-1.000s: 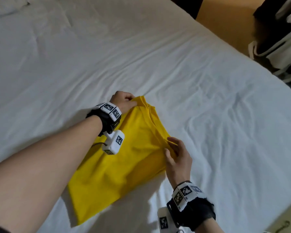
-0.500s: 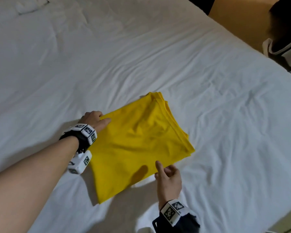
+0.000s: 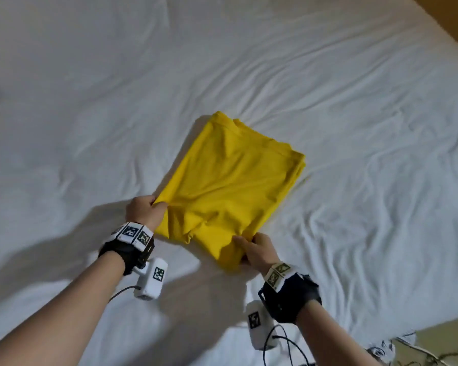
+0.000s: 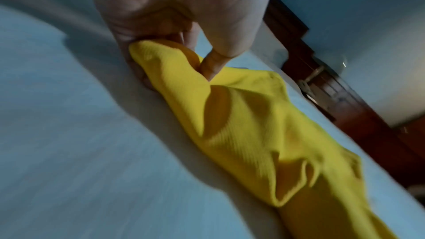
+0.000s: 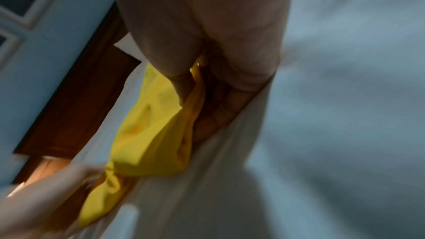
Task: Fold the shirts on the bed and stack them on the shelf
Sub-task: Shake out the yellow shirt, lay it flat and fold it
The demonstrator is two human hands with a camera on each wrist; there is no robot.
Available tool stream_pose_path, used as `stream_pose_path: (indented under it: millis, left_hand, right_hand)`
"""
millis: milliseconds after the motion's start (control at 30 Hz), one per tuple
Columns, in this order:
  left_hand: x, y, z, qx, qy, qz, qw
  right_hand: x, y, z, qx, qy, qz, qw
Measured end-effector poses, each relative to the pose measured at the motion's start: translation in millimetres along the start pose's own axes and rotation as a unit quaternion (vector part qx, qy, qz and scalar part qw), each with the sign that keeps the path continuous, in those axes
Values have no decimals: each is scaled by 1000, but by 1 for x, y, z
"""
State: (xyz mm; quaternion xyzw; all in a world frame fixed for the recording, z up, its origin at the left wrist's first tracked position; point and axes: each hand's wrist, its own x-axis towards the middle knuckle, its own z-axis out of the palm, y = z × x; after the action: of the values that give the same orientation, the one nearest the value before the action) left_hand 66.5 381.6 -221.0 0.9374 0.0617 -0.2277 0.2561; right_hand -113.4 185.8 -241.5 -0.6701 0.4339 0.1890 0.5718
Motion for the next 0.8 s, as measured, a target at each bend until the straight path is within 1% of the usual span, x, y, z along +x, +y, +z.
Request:
stream_pose_path:
  millis: [67, 133, 200, 267, 300, 333, 367, 400, 433, 467, 500, 533, 567, 600, 633, 667, 700, 733, 800]
  left_hand:
    - [-41, -39, 0, -55, -20, -41, 997]
    - [-81, -68, 5, -126, -28, -53, 990]
    - [-116, -85, 13, -169, -39, -63, 983]
    - [-147, -95, 22, -169, -66, -82, 980]
    - [-158, -96, 24, -147, -65, -84, 983]
    - [-166, -95, 26, -113, -42, -73, 990]
    - [-168, -92, 28, -67, 8, -55, 996]
    - [-166, -85, 28, -27, 65, -27, 997]
    - [-158, -76, 28, 13, 104, 8, 994]
    - [-148, -64, 29, 36, 118, 56, 991]
    - [-134, -50, 31, 56, 112, 102, 987]
    - [-120, -32, 34, 78, 94, 143, 982]
    - [-104, -15, 40, 103, 70, 178, 976]
    - [-88, -1, 48, 132, 41, 211, 968]
    - [-73, 10, 54, 163, 12, 235, 958]
    - [-59, 16, 60, 192, -12, 244, 950]
    - [-46, 17, 63, 214, -30, 237, 947]
    - [-34, 16, 64, 231, -42, 214, 948]
    - [-19, 8, 56, 233, -44, 149, 960]
  right_hand:
    - [-14, 5, -21, -42, -10, -24, 999]
    - [-29, 17, -44, -45, -2, -48, 998]
    - [-45, 30, -62, -40, 3, -54, 998]
    - [-60, 45, -70, -89, 19, -52, 994]
    - [-67, 52, -69, -141, 42, -61, 987]
    - [-72, 57, -64, -211, 87, -84, 970]
    - [-78, 58, -55, -283, 137, -124, 941]
    - [-83, 52, -42, -336, 170, -174, 910]
    - [-85, 41, -27, -358, 181, -232, 886]
    - [-80, 27, -12, -364, 160, -286, 872]
    - [-70, 12, 2, -375, 122, -327, 858]
    - [-56, -2, 15, -391, 87, -348, 847]
    - [-39, -14, 26, -410, 68, -352, 839]
    - [-19, -25, 32, -431, 53, -338, 835]
    - [0, -34, 33, -451, 42, -309, 836]
    - [17, -39, 31, -462, 37, -276, 842]
    - [32, -41, 26, -466, 38, -245, 849]
    - [43, -42, 17, -465, 51, -216, 857]
    - [55, -41, -8, -431, 98, -144, 885]
